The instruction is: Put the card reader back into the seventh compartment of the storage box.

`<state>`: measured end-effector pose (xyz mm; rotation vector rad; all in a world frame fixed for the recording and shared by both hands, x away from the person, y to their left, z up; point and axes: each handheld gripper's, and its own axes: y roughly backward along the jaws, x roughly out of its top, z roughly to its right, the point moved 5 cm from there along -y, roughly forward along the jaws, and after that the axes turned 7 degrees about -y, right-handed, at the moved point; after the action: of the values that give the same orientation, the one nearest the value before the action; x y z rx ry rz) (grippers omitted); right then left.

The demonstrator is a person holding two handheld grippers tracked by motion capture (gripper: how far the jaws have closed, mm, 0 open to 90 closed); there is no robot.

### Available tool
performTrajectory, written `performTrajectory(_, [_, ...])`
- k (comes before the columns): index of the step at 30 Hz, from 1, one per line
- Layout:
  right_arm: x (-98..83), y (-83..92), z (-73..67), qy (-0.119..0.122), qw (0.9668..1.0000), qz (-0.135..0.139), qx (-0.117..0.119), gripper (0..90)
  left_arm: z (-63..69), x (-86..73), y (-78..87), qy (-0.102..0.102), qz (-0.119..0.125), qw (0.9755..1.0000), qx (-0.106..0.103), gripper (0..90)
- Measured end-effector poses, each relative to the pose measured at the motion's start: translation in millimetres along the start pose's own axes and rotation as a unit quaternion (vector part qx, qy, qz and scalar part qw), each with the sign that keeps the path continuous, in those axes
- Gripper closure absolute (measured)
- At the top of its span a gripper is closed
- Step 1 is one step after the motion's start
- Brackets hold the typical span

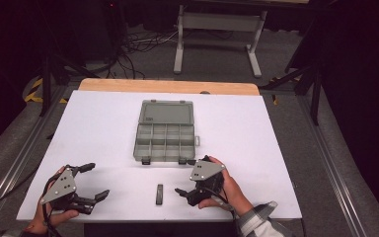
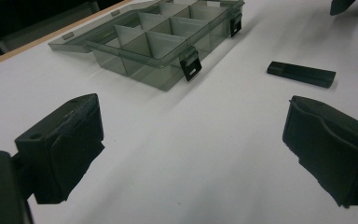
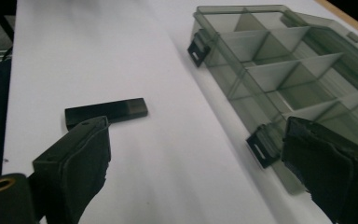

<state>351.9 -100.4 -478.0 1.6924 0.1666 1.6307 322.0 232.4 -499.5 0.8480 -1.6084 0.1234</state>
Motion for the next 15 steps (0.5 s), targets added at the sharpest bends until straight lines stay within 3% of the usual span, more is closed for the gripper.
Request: performTrajectory(15, [10.7,-35.3,-27.1,0.023,0.9969,-0.022,0.072,8.8,-0.5,0.0,0.3,0.003,-0.001,1.0000,0.005,6.0])
